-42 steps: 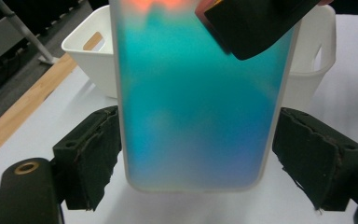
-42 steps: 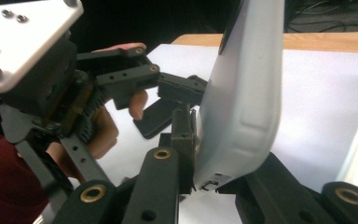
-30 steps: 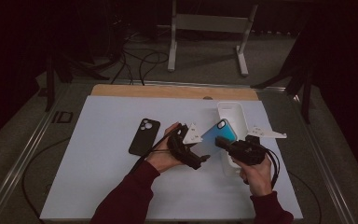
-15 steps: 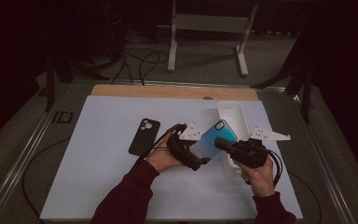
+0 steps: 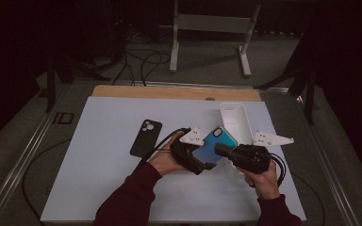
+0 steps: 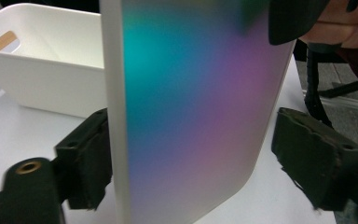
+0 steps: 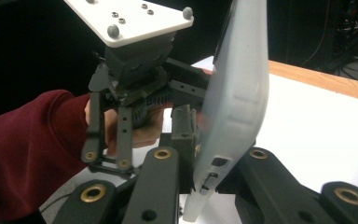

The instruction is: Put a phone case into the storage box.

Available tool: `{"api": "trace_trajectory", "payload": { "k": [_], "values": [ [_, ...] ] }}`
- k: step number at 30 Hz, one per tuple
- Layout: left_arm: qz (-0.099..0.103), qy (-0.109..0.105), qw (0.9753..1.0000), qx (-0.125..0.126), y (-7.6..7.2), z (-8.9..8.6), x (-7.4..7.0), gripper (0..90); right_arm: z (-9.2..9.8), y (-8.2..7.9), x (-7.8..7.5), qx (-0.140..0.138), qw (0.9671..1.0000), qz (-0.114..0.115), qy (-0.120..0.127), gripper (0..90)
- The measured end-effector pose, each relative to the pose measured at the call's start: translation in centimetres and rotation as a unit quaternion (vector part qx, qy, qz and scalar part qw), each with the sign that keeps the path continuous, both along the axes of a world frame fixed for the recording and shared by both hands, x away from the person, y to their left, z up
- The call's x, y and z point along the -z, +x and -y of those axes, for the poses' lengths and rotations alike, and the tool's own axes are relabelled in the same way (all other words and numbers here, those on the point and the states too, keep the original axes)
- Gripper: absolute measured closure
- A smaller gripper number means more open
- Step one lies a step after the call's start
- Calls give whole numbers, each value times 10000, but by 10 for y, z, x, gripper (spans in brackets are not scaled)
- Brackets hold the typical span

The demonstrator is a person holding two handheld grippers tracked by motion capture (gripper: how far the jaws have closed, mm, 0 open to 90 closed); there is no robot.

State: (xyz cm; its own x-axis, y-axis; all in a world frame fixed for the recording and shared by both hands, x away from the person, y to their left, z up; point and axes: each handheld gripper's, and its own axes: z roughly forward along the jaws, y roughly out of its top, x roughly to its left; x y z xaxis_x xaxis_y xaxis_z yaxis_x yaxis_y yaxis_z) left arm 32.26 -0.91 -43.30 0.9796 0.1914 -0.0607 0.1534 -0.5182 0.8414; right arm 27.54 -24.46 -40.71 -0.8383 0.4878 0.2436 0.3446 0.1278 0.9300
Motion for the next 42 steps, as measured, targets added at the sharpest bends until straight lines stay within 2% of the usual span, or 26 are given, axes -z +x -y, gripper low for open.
{"api": "trace_trajectory", "payload": {
  "k": [3,5,8,11,19,22,26,32,37,38,42],
  "values": [
    [105,10,9999,84,-3,0,-2,290,3,0,0,-44,10000,62,-28,822],
    [62,-107,9999,86,-3,-2,-2,351,7,0,0,-24,10000,86,-1,821],
    [5,-173,9998,22,0,-5,-4,360,13,0,1,-65,9999,82,127,822],
    [-54,-199,9997,119,-1,-5,-4,372,15,-1,0,-82,9998,96,135,822],
    [-43,-136,9997,218,-3,-3,-1,425,12,-2,1,-126,9997,169,141,822],
    [41,-151,9996,247,-4,-7,-3,537,15,-2,2,-43,9998,176,52,818],
    [91,-147,9995,271,-4,-7,-4,581,18,-2,2,-79,9997,211,80,812],
    [152,-122,9993,308,-6,-6,-3,681,20,0,3,98,9997,231,-59,701],
    [246,-163,9992,283,-8,-4,-4,769,19,0,4,244,9992,235,-198,549],
    [255,-163,9991,292,-8,-4,-4,792,18,1,4,291,9991,229,-224,496],
    [308,-140,9992,219,-9,-2,-4,809,13,2,3,366,9985,208,-339,410]
  ]
}}
